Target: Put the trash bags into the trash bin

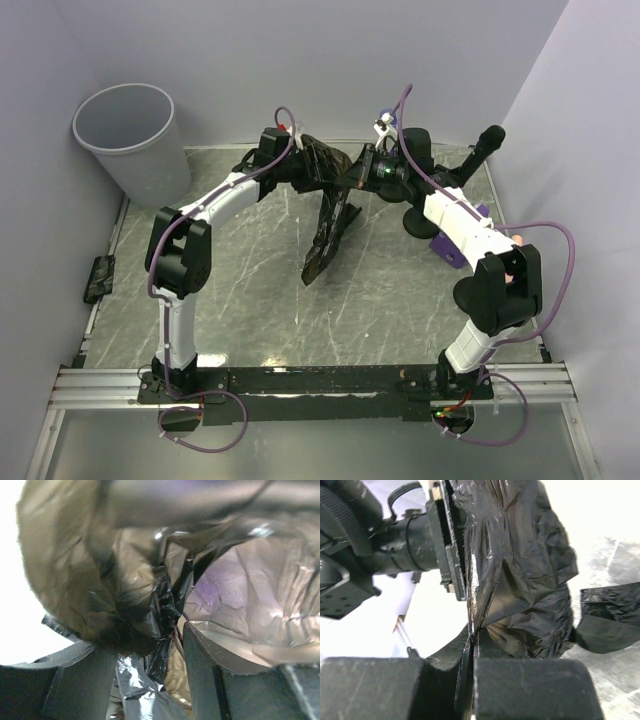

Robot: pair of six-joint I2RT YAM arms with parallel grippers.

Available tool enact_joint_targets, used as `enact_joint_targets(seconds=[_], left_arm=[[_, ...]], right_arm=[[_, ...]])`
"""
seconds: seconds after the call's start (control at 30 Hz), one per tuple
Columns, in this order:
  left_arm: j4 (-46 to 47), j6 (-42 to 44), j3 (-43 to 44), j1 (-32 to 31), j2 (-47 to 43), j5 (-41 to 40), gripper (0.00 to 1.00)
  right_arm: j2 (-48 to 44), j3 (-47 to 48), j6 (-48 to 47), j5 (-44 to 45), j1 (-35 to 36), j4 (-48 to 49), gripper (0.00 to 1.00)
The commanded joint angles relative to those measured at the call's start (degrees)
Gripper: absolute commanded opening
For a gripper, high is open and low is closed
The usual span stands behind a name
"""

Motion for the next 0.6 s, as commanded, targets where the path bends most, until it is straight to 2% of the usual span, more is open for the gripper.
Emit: enact_joint_targets(seconds=[0.0,0.1,0.37,0.4,0.47,0.53,0.57], left_arm=[[-5.2,4.1,2.0,-0.4,-3.9,-3.9,0.58],[-8.8,6.2,1.8,-0.4,-5.9,-6.6,0.63],[-13.5,11.1,0.1,-0.4,-8.0,-7.6,0.53],[-13.5,11.4,-0.5,-0.4,-8.3,-7.3,0.47],[-12.8,12.6,-1.0,-0.4,-8.9,-5.5,0.30],[-12.5,13.7,-0.9,-0.3,-9.6,-4.9,0.26],[-12.3,15.2,-0.6,-0.1,-9.9,-2.2,0.11]], right_arm=[[-3.0,1.7,-2.5,3.2,-0.7,-0.1,0.00],[-2.7,2.1,-3.0,3.9,-1.0,-0.4,0.00],[-2.2,3.1,-3.9,6.3,-1.7,-0.7,0.00],[-2.2,3.1,-3.9,6.9,-1.6,-0.8,0.00],[-2.1,3.0,-3.9,7.0,-1.6,-0.6,0.00],[-2.1,3.1,-4.1,7.9,-1.6,-0.7,0.00],[-2.0,3.2,-4.3,8.6,-1.7,-1.1,0.00]])
